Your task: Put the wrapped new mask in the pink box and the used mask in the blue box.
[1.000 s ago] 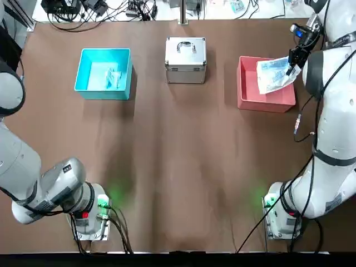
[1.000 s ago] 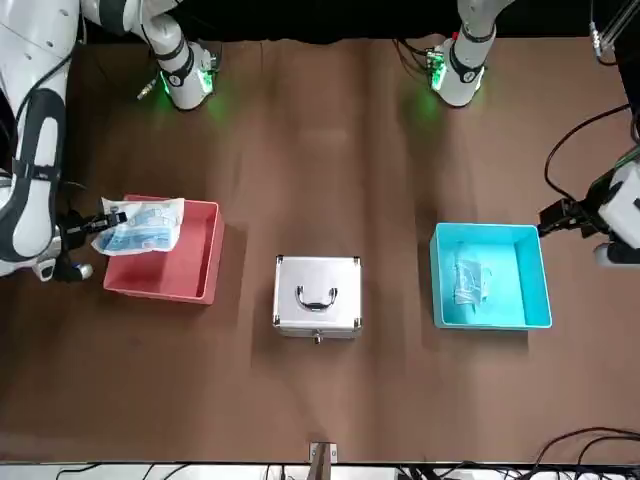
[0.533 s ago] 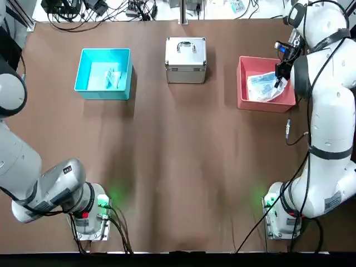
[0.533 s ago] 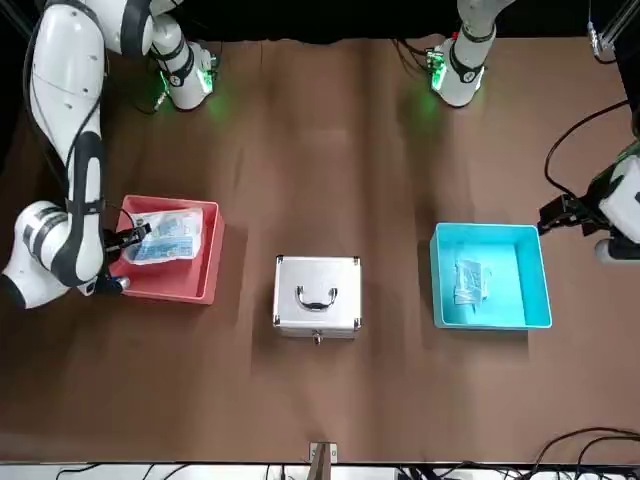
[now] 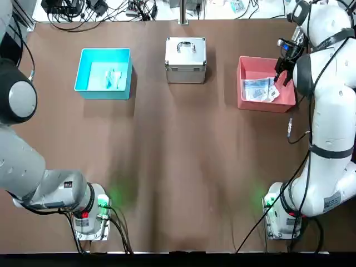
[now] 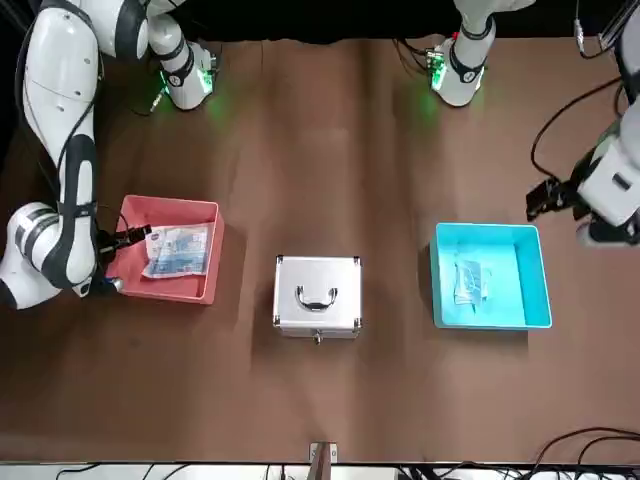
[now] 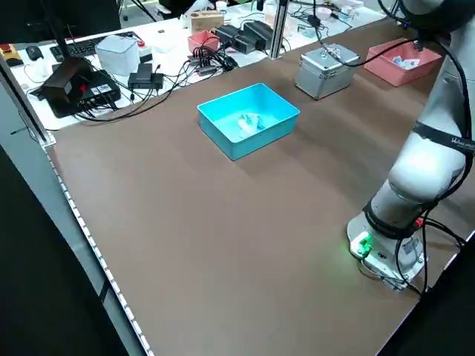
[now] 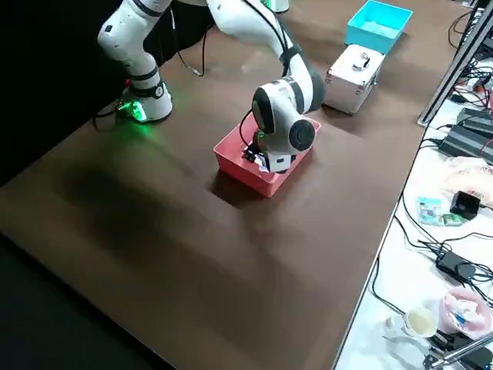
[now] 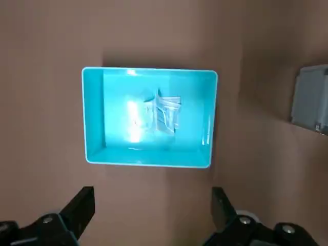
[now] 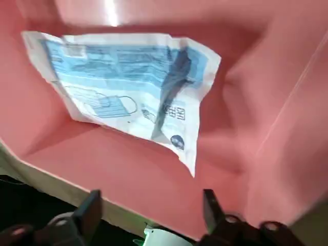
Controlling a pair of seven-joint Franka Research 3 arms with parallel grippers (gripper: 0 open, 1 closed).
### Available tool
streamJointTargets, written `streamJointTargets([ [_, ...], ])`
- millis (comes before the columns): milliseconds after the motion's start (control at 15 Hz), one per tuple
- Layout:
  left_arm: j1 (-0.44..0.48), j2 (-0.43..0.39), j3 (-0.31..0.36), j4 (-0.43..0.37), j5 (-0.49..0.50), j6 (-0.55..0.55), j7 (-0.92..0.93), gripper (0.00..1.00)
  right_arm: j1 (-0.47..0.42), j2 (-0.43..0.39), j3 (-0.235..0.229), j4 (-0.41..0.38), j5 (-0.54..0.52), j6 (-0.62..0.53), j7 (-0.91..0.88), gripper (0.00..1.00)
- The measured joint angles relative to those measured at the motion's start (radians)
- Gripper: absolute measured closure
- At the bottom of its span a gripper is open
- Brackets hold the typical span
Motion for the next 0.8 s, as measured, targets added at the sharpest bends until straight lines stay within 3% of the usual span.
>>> streamJointTargets([
  [67, 0.001, -0.016, 0.01, -0.015, -0.009, 0.0, 0.005, 0.0, 0.0, -0.004, -0.007, 0.025, 0.0, -0.023, 0.002, 0.04],
  [133, 0.004, -0.029, 0.015, -0.034, -0.012, 0.005, 0.008, 0.0, -0.001, -0.009, -0.02, 0.052, 0.0, -0.052, 0.003, 0.02],
  [400, 0.004, -0.067, 0.012, -0.109, -0.013, 0.064, 0.01, 0.0, -0.001, -0.037, -0.082, 0.182, 0.0, -0.16, 0.005, 0.02],
  [800, 0.003, -0.073, 0.012, -0.118, -0.011, 0.073, 0.01, 0.0, 0.004, -0.086, -0.131, 0.325, -0.001, -0.223, 0.031, 0.01],
])
